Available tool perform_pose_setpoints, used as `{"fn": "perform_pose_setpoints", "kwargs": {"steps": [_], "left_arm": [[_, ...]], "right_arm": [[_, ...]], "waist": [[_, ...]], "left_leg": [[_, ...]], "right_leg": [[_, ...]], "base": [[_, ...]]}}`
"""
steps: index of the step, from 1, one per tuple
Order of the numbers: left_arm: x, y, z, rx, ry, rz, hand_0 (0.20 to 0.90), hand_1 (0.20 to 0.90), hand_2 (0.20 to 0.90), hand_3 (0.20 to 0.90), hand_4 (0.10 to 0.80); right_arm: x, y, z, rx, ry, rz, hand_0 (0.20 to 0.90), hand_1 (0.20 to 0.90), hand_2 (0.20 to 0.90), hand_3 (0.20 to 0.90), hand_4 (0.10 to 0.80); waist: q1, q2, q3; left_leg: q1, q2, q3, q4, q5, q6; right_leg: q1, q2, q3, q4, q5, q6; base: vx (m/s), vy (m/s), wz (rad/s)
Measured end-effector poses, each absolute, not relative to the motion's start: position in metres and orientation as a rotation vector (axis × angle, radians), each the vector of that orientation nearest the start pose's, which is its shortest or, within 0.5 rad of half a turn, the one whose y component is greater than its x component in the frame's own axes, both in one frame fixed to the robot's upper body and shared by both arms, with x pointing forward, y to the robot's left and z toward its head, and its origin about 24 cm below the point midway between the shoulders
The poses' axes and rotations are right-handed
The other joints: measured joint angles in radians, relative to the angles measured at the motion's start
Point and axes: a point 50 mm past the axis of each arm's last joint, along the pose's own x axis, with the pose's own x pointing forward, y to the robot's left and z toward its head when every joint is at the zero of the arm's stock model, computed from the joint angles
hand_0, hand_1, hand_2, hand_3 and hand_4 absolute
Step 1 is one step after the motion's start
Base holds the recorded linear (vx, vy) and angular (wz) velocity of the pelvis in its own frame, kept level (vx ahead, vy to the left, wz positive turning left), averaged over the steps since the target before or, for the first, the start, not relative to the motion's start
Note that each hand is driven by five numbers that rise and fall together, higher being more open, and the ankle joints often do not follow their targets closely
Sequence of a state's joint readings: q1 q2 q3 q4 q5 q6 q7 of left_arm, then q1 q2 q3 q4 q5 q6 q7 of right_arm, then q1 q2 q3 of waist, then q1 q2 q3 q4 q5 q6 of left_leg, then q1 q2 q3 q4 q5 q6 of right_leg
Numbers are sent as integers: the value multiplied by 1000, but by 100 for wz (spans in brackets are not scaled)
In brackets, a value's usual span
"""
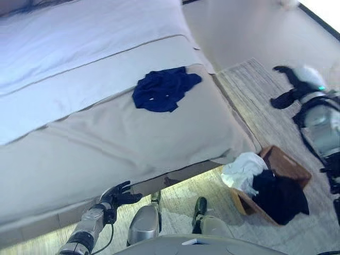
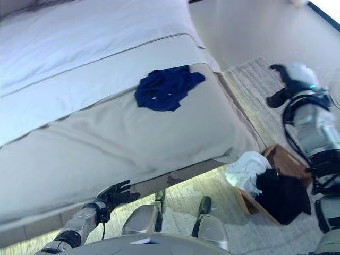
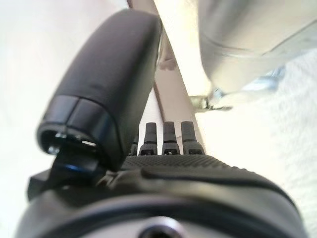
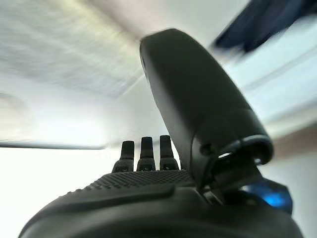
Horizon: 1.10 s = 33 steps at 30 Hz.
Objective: Pick up the clothes from the bed and place them into the basket
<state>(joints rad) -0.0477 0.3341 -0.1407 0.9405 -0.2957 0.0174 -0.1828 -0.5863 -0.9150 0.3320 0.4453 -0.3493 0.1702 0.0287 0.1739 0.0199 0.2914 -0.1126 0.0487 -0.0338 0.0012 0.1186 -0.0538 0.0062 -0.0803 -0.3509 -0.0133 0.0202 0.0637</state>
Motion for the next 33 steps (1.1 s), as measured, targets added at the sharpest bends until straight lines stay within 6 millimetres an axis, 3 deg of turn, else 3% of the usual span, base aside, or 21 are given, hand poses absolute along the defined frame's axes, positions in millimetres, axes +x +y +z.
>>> {"fn": "perform_pose_setpoints", "kwargs": {"steps": [2,4,7,12,18,21,25,29,33], "left_arm": [[164,250,-121,38,925,1,900,900,900,900,800],[163,258,-120,58,931,17,900,900,900,900,800],[168,289,-107,131,927,75,900,900,900,900,800],[179,300,-97,119,882,127,900,900,900,900,800],[204,291,-85,53,768,89,900,900,900,900,800],[209,286,-83,33,722,59,900,900,900,900,800],[210,282,-82,3,698,48,900,900,900,900,800],[215,280,-78,-16,658,32,900,900,900,900,800],[222,277,-71,-39,613,13,900,900,900,900,800]], "right_arm": [[347,-286,139,-1318,151,-79,900,900,900,900,800],[353,-277,135,-1332,152,-63,900,900,900,900,800],[370,-263,146,-1386,135,-98,900,900,900,900,800],[391,-250,181,-1458,90,-208,900,900,900,900,800],[404,-258,215,-1484,172,-424,900,900,900,900,800],[400,-278,214,-1485,294,-570,900,900,900,900,800],[396,-288,223,-1478,341,-702,900,900,900,900,800],[392,-297,219,-1462,452,-715,900,900,900,900,800],[380,-315,206,-1397,701,-701,900,900,900,900,800]], "waist": [[51,-22,18],[88,-40,37],[162,-83,119],[244,-95,177],[336,-94,211],[377,-93,211],[395,-93,212],[403,-92,213],[401,-91,213]], "left_leg": [[-28,-11,-46,13,0,0],[-44,-18,-70,13,0,-2],[-83,-35,-121,29,3,-10],[-170,-75,-181,57,5,-9],[-256,-116,-240,102,-5,-9],[-289,-130,-265,136,-24,2],[-342,-141,-276,177,-29,5],[-392,-144,-277,226,-44,1],[-462,-143,-299,275,-57,4]], "right_leg": [[4,-4,-46,0,-6,5],[2,-7,-67,1,-18,11],[-7,-19,-122,20,-20,13],[-56,-55,-184,53,-24,20],[-109,-92,-240,110,-44,45],[-135,-113,-268,169,-61,64],[-186,-136,-293,237,-87,60],[-216,-135,-299,252,-106,55],[-269,-134,-317,296,-132,49]], "base": [[117,42,70],[62,61,50],[20,79,54],[13,94,44],[22,85,37],[3,48,27],[-19,40,11],[0,0,0],[10,-50,7]]}}
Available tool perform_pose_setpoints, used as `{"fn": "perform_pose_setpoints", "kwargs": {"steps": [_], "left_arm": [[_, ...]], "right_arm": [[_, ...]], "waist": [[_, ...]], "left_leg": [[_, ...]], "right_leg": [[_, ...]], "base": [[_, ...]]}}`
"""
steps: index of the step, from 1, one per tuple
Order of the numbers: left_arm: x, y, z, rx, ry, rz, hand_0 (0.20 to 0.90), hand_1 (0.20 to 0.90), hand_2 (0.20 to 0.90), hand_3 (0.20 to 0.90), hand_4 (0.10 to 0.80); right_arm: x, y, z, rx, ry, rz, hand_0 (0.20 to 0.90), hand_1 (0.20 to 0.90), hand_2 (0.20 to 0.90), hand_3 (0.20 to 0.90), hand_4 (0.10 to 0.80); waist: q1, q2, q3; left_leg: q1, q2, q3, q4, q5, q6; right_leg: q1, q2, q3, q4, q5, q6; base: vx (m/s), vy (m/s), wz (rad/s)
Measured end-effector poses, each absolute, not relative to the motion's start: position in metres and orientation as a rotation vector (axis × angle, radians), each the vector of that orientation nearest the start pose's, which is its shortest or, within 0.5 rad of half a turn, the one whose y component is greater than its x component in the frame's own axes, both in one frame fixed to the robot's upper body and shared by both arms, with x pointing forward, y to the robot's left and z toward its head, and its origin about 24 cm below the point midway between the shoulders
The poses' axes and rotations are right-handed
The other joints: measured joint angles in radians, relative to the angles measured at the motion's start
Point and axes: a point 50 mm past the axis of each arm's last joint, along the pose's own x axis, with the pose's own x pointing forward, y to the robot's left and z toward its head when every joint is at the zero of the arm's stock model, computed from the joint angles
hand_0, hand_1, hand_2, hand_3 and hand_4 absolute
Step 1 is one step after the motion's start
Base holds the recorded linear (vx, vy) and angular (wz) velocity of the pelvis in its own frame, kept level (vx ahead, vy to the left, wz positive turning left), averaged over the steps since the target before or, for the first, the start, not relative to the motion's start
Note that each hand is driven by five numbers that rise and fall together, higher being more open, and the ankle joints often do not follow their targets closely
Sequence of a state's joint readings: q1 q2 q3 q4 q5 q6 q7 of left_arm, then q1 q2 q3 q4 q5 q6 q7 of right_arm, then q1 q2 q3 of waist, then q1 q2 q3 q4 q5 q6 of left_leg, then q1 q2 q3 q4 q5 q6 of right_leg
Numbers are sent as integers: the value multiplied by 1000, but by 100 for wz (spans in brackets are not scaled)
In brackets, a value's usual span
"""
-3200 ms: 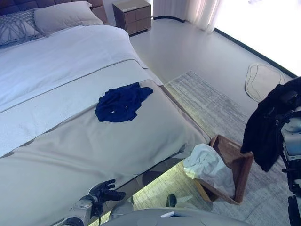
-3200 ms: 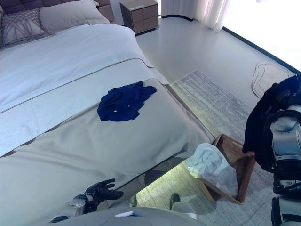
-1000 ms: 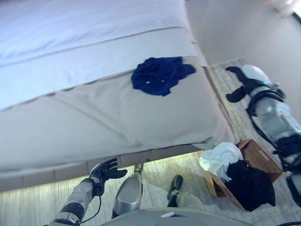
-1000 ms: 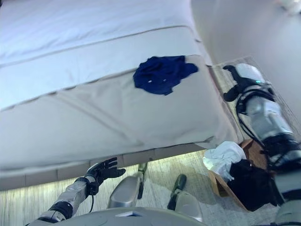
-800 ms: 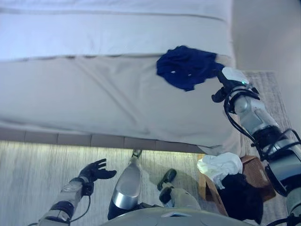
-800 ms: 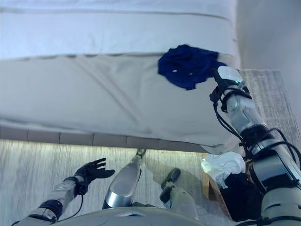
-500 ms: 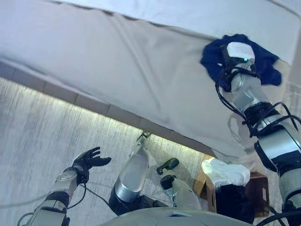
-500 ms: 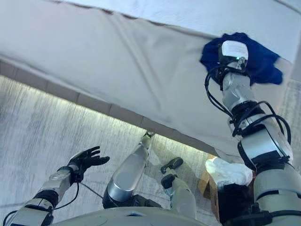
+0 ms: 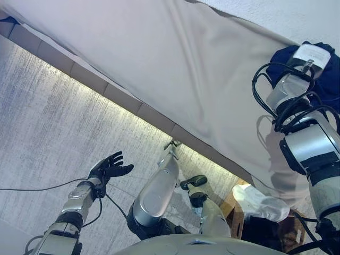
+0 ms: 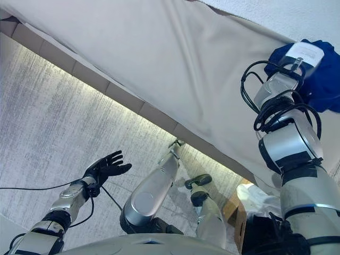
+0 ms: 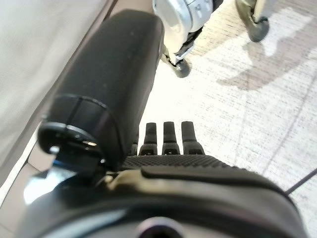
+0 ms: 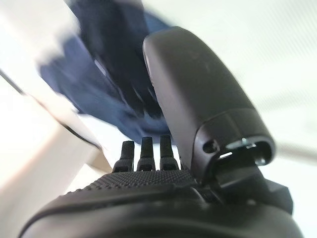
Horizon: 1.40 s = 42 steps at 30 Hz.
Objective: Pick up the clothes from the bed and place them into the basket
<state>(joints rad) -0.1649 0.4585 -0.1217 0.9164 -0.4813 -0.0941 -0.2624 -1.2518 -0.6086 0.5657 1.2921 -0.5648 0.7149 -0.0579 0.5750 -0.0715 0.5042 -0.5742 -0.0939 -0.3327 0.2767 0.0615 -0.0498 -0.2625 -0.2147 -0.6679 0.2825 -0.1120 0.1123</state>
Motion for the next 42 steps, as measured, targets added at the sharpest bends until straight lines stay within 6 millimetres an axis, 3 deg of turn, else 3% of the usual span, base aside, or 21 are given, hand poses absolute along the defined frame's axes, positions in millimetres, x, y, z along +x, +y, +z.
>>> {"fn": "perform_pose_setpoints", "kwargs": {"steps": [3,4,6,9,14,19,24,27,29,35,36,37,38,42], "left_arm": [[222,276,-71,-43,611,2,900,900,900,900,800],[222,276,-71,-43,613,3,900,900,900,900,800],[222,276,-71,-44,613,2,900,900,900,900,800],[224,277,-67,-38,597,-4,900,900,900,900,800],[226,279,-64,-39,584,0,900,900,900,900,800],[222,285,-65,-21,582,21,900,900,900,900,800],[216,291,-67,-2,585,62,900,900,900,900,800],[210,291,-71,1,600,76,900,900,900,900,800],[205,289,-76,-6,621,76,900,900,900,900,800],[189,288,-87,-5,679,85,900,900,900,900,800],[188,289,-88,7,684,85,900,900,900,900,800],[188,290,-88,6,685,90,900,900,900,900,800],[187,291,-88,4,690,98,900,900,900,900,800],[180,294,-94,22,735,113,900,900,900,900,800]], "right_arm": [[371,-324,200,-1373,834,-706,900,900,900,900,800],[370,-325,199,-1369,863,-696,818,818,818,804,704],[369,-325,197,-1348,884,-678,300,300,300,200,100],[373,-324,197,-1304,810,-674,300,300,300,200,100],[391,-306,215,-1233,489,-683,300,300,300,200,100],[406,-269,253,-1209,86,-657,300,300,300,200,100],[404,-230,287,-1121,-227,-612,300,300,300,200,100],[394,-231,305,-1052,-331,-652,300,300,300,200,100],[386,-242,313,-1010,-358,-701,300,300,300,200,100],[372,-286,304,-998,-275,-802,300,300,300,200,100],[370,-291,299,-989,-250,-807,455,455,455,381,281],[370,-293,295,-992,-234,-802,822,822,822,809,709],[371,-293,294,-993,-220,-785,900,900,900,900,800],[377,-290,283,-1012,-130,-638,900,900,900,900,800]], "waist": [[0,0,0],[-1,0,0],[-3,2,1],[-3,2,1],[-19,2,1],[-31,-1,3],[-69,-7,9],[-97,-13,5],[-111,-15,4],[-141,-17,2],[-142,-17,2],[-141,-17,1],[-140,-17,1],[-122,-15,0]], "left_leg": [[-46,2,-12,25,-1,-1],[-61,4,-13,34,-2,-2],[-67,4,-16,35,-2,-2],[-77,5,-21,51,-6,-5],[-107,7,-20,79,-9,-6],[-74,31,33,86,-7,-5],[61,67,95,41,-12,3],[134,91,123,-13,-10,-1],[177,96,139,-57,-9,-2],[254,93,166,-125,-3,-11],[265,92,170,-128,2,-15],[268,91,177,-127,10,-18],[271,89,179,-129,14,-15],[324,74,170,-129,19,-15]], "right_leg": [[-43,-1,-5,29,-8,-10],[-57,-1,-5,39,-11,-10],[-67,-1,-6,51,-12,-9],[-69,1,-7,55,-13,-9],[-98,5,-1,72,-15,-10],[-90,6,42,85,-15,-10],[-2,25,112,31,-15,-15],[55,56,145,-46,-11,-24],[91,68,160,-86,-10,-24],[156,71,192,-169,26,-30],[168,71,190,-181,27,-31],[172,71,190,-182,33,-37],[176,71,188,-186,49,-36],[257,72,159,-238,79,-38]], "base": [[5,-42,4],[3,-34,-3],[2,-54,-1],[-5,-80,0],[-8,-81,-5],[-51,-44,-23],[-36,-39,-40],[8,-7,-38],[16,32,-35],[1,-16,-15],[0,0,0],[-2,25,4],[22,57,4],[67,87,13]]}}
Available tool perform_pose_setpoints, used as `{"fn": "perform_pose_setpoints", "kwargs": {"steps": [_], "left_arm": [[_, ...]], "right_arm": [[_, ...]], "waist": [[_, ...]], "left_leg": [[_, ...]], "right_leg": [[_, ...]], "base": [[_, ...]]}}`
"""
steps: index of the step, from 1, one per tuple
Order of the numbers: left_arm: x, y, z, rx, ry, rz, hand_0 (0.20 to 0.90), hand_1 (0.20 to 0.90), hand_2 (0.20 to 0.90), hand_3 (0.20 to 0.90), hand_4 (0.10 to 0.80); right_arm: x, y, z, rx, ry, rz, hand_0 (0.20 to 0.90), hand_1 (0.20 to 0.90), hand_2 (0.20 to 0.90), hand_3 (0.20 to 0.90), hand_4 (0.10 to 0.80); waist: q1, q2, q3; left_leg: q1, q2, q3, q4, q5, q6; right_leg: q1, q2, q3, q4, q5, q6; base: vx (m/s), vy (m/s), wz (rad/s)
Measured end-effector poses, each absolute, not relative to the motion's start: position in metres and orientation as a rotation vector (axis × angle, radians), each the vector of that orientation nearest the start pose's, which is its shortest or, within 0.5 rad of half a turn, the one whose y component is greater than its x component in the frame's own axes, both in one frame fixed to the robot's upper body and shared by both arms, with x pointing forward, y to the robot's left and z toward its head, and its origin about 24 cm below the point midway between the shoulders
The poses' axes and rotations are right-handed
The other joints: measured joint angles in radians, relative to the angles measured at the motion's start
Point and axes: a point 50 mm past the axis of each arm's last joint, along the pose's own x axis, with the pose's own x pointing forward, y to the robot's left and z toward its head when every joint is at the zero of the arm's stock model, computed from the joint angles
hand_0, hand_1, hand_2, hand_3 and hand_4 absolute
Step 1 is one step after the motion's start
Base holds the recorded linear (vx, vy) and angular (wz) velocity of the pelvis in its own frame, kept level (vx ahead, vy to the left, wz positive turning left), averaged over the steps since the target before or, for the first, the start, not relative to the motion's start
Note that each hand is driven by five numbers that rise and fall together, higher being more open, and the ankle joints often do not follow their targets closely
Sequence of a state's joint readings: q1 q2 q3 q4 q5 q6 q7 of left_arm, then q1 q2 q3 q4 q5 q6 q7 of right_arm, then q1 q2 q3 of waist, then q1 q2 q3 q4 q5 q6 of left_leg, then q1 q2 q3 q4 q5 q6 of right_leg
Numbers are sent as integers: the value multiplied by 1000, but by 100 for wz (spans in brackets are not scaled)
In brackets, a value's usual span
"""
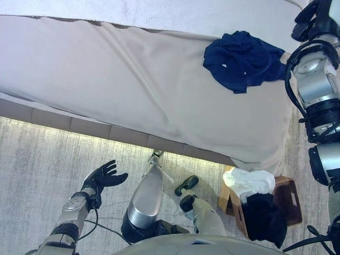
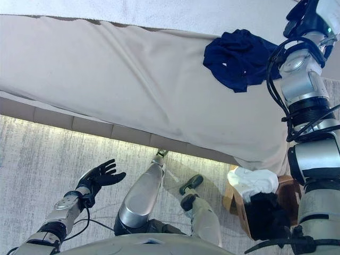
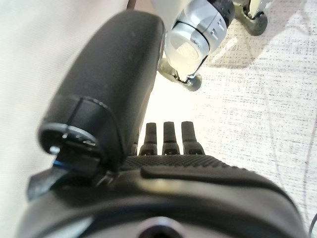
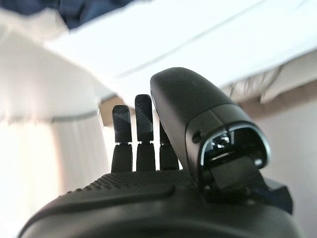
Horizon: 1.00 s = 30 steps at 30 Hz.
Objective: Pick up the clothes from the bed and place them into the basket
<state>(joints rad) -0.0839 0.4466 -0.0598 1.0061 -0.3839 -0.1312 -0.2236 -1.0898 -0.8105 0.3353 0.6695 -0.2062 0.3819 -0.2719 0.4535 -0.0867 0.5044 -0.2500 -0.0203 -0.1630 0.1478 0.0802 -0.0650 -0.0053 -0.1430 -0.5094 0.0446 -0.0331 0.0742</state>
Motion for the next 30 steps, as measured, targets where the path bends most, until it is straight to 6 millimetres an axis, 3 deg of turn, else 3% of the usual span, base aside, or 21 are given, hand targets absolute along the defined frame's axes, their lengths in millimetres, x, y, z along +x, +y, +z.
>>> {"fn": "perform_pose_setpoints", "kwargs": {"steps": [5,11,12,16,22,25,30], "left_arm": [[176,288,-102,24,782,92,900,900,900,900,800],[174,281,-107,5,804,69,900,900,900,900,800],[177,278,-106,4,797,54,900,900,900,900,800],[180,276,-105,-10,787,47,900,900,900,900,800],[182,275,-102,-55,741,51,900,900,900,900,800],[188,271,-97,-71,684,35,900,900,900,900,800],[198,266,-88,-99,613,2,900,900,900,900,800]], "right_arm": [[384,-303,250,-1022,75,-520,900,900,900,900,800],[389,-305,217,-983,172,-584,900,900,900,900,800],[388,-308,216,-984,167,-635,900,900,900,900,800],[386,-309,219,-961,149,-758,900,900,900,900,800],[383,-314,221,-1004,215,-852,900,900,900,900,800],[385,-312,232,-1020,204,-863,900,900,900,900,800],[387,-309,232,-1050,220,-831,900,900,900,900,800]], "waist": [[47,4,-2],[82,33,-17],[95,41,-21],[111,51,-25],[133,52,-24],[128,53,-23],[123,54,-21]], "left_leg": [[50,-18,-27,16,-7,-11],[12,-19,-58,64,-25,-35],[-13,-15,-63,78,-36,-49],[-94,-1,-69,91,-37,-51],[-209,-16,-71,123,-39,-48],[-307,-24,-76,164,-47,-36],[-447,-54,-91,234,-58,-17]], "right_leg": [[103,1,-50,-48,-6,-2],[105,14,-84,-47,-19,-3],[86,19,-87,-43,-28,-5],[-4,20,-102,15,-41,-4],[-150,-34,-112,165,-77,1],[-253,-56,-120,246,-92,2],[-395,-113,-134,394,-141,-2]], "base": [[62,82,28],[-36,44,17],[-102,45,15],[-69,52,10],[-35,66,7],[-6,56,6],[-20,72,17]]}}
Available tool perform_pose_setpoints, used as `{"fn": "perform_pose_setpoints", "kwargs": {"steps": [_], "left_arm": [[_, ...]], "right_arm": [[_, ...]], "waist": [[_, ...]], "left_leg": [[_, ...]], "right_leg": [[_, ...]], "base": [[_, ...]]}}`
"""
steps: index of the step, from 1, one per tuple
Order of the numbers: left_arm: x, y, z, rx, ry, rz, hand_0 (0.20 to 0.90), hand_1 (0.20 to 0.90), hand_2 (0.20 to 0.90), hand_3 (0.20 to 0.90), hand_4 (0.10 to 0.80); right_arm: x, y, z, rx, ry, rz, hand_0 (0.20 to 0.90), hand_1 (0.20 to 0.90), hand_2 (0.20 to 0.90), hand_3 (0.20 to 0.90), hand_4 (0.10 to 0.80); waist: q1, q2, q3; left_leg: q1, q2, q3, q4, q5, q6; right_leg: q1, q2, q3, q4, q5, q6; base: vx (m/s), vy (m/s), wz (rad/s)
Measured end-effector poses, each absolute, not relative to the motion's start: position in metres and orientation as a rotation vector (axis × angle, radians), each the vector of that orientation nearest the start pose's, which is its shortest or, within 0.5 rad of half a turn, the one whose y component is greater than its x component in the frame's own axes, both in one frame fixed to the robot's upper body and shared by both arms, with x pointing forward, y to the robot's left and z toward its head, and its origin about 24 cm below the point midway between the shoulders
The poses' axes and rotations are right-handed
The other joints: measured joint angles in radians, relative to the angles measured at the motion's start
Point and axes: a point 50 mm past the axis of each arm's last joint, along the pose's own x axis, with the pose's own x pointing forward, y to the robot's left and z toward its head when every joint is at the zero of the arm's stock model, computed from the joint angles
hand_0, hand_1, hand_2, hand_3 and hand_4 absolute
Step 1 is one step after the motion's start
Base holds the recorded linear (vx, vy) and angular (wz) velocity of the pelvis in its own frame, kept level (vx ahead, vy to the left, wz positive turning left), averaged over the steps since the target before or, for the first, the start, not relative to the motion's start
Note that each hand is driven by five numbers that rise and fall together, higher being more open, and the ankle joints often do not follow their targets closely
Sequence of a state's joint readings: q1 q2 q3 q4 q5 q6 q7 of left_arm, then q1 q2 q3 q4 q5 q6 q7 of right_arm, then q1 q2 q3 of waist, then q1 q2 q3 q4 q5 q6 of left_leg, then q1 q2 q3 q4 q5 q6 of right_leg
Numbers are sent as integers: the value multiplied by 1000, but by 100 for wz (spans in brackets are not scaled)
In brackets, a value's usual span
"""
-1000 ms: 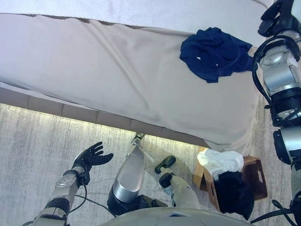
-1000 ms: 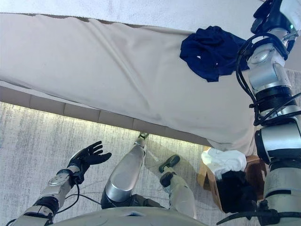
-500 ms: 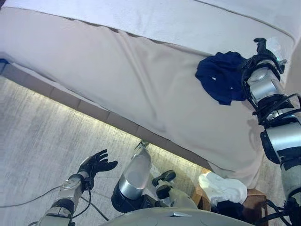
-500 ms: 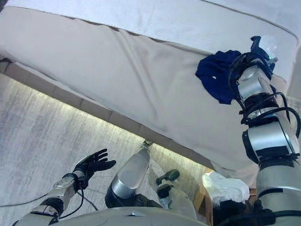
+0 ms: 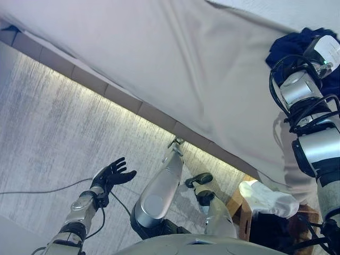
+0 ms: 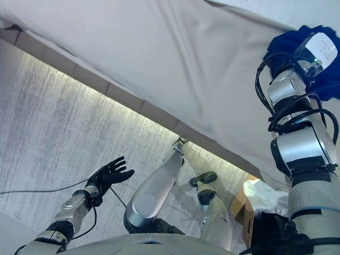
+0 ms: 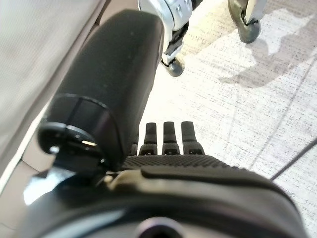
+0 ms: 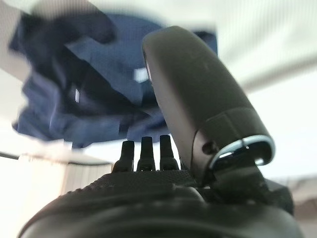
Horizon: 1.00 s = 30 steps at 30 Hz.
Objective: Pick up the clothes from the bed and place them into the basket
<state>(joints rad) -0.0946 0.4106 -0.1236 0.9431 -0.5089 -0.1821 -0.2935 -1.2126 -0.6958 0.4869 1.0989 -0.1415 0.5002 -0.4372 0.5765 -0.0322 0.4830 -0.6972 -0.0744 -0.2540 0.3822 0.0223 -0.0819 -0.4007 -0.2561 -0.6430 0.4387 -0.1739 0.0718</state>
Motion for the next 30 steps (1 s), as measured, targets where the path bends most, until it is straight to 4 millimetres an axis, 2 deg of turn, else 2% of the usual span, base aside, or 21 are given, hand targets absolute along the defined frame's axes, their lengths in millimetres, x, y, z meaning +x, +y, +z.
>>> {"fn": "perform_pose_setpoints", "kwargs": {"steps": [4,10,11,12,15,18,21,24,25,26,27,28,29,30], "left_arm": [[201,264,-83,-132,556,-23,900,900,900,900,800],[205,259,-77,-178,494,-70,900,900,900,900,800],[205,259,-77,-179,491,-79,900,900,900,900,800],[205,258,-76,-181,483,-90,900,900,900,900,800],[207,263,-71,-182,453,-91,900,900,900,900,800],[202,271,-71,-169,468,-82,900,900,900,900,800],[196,279,-72,-155,488,-67,900,900,900,900,800],[195,284,-70,-146,485,-56,900,900,900,900,800],[195,288,-68,-145,479,-41,900,900,900,900,800],[195,290,-68,-142,478,-31,900,900,900,900,800],[197,288,-69,-148,481,-34,900,900,900,900,800],[191,284,-77,-170,518,-26,900,900,900,900,800],[187,281,-80,-179,527,-26,900,900,900,900,800],[186,281,-81,-178,531,-25,900,900,900,900,800]], "right_arm": [[391,-301,242,-1101,197,-802,900,900,900,900,800],[393,-293,280,-1187,133,-867,900,900,900,900,800],[393,-293,285,-1189,131,-873,693,693,693,658,558],[393,-293,292,-1192,135,-879,300,300,300,200,100],[389,-297,309,-1196,117,-909,300,300,300,200,100],[388,-301,310,-1194,101,-904,300,300,300,200,100],[390,-299,311,-1194,71,-878,300,300,300,200,100],[391,-298,307,-1184,77,-846,300,300,300,200,100],[393,-297,305,-1187,70,-832,300,300,300,200,100],[394,-294,304,-1191,57,-820,300,300,300,200,100],[394,-291,308,-1193,31,-811,300,300,300,200,100],[396,-285,309,-1204,5,-793,300,300,300,200,100],[397,-282,312,-1221,-12,-777,300,300,300,200,100],[397,-284,308,-1221,2,-773,300,300,300,200,100]], "waist": [[-6,6,5],[-29,16,12],[-30,16,12],[-31,16,12],[-34,16,12],[-30,16,12],[-25,17,12],[-13,17,12],[-7,17,12],[-5,13,10],[-11,6,10],[13,10,8],[15,25,10],[-4,23,10]], "left_leg": [[-113,-20,-15,79,-10,17],[-275,-34,-42,200,-24,31],[-289,-36,-40,214,-26,31],[-307,-40,-38,227,-28,30],[-357,-46,-45,264,-29,27],[-360,-40,-48,264,-31,25],[-348,-18,-34,251,-31,23],[-310,-4,-5,240,-25,14],[-288,9,8,238,-23,9],[-265,11,-1,219,-36,-23],[-265,-2,-21,315,-70,-32],[-206,6,-31,394,-136,-2],[-131,17,-25,294,-159,22],[-81,2,-18,200,-126,-22]], "right_leg": [[-105,-37,-4,109,-39,-3],[-243,-69,-16,236,-82,-12],[-259,-76,-12,254,-87,-17],[-282,-80,-5,284,-95,-17],[-335,-98,0,335,-116,-38],[-344,-94,2,336,-117,-38],[-341,-81,11,333,-116,-38],[-332,-79,50,358,-117,-39],[-320,-76,62,342,-117,-39],[-300,-60,60,300,-114,-43],[-275,-46,53,221,-111,-37],[-240,-6,51,176,-82,3],[-235,-12,57,258,-83,5],[-202,-29,67,319,-86,3]], "base": [[-25,54,9],[-39,15,3],[-43,-6,-6],[-41,-22,-7],[-20,-45,1],[5,-48,-5],[-5,-51,-19],[-16,-70,-7],[18,-97,-11],[35,-96,-24],[40,-100,-62],[29,-92,-90],[16,-98,-65],[7,-103,-7]]}}
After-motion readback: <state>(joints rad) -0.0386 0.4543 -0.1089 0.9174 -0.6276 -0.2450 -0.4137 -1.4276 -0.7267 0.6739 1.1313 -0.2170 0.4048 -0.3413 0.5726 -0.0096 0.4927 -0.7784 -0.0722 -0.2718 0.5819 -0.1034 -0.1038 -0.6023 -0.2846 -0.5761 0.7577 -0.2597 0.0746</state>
